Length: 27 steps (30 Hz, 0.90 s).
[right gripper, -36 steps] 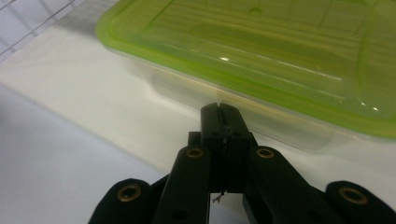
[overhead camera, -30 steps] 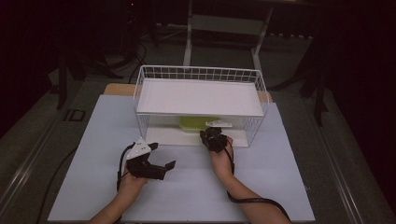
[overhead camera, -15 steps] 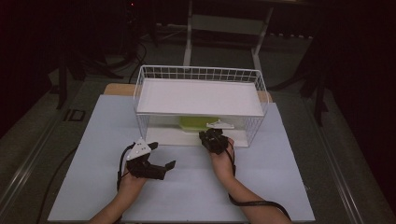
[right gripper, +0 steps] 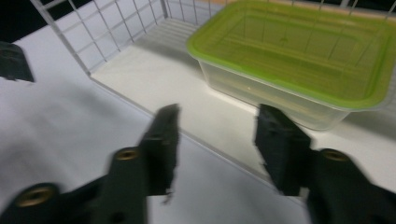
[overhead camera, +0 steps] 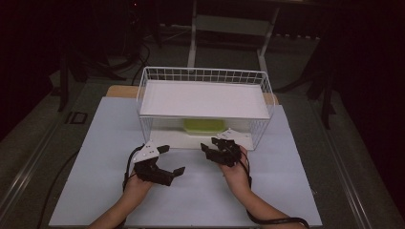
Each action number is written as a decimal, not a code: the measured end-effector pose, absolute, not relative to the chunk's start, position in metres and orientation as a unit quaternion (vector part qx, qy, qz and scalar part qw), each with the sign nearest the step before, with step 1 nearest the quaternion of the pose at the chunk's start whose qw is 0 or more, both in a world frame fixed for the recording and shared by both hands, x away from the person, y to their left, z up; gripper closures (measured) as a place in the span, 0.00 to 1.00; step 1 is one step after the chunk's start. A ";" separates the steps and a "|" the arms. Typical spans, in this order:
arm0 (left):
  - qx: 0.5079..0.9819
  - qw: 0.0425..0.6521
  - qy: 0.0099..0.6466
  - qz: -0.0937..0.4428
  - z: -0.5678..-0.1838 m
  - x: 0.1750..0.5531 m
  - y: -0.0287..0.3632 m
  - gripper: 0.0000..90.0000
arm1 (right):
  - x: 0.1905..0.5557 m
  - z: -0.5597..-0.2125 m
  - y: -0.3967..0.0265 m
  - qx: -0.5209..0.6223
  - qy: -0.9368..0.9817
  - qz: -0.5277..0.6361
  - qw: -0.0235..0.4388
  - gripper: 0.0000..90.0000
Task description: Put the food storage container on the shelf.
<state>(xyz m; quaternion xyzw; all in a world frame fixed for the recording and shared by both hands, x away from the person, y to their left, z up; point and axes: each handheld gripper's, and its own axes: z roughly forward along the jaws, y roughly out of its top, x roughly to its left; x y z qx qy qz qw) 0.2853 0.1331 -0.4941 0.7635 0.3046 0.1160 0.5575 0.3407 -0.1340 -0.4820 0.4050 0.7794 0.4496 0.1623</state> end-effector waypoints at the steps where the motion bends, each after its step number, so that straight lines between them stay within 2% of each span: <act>1: 0.763 0.559 0.305 0.110 -0.494 0.286 0.132 0.00 | 0.339 -0.481 -0.134 0.401 0.780 0.451 0.166 0.50; 3: 0.760 0.566 0.302 0.104 -0.492 0.286 0.131 0.00 | 0.334 -0.479 -0.135 0.391 0.782 0.453 0.174 0.40; 4: 0.759 0.569 0.299 0.103 -0.491 0.286 0.131 0.00 | 0.331 -0.477 -0.135 0.390 0.782 0.454 0.176 0.38; 7: 0.757 0.575 0.293 0.100 -0.487 0.285 0.129 0.00 | 0.324 -0.473 -0.137 0.380 0.786 0.463 0.155 0.26; 9: 0.756 0.579 0.288 0.096 -0.483 0.285 0.126 0.00 | 0.323 -0.471 -0.137 0.375 0.787 0.468 0.145 0.22; 15: 0.754 0.586 0.284 0.092 -0.479 0.281 0.125 0.00 | 0.316 -0.470 -0.140 0.362 0.790 0.479 0.123 0.17; 27: 0.755 0.590 0.274 0.082 -0.478 0.260 0.131 0.00 | 0.294 -0.466 -0.163 0.350 0.790 0.488 0.121 0.18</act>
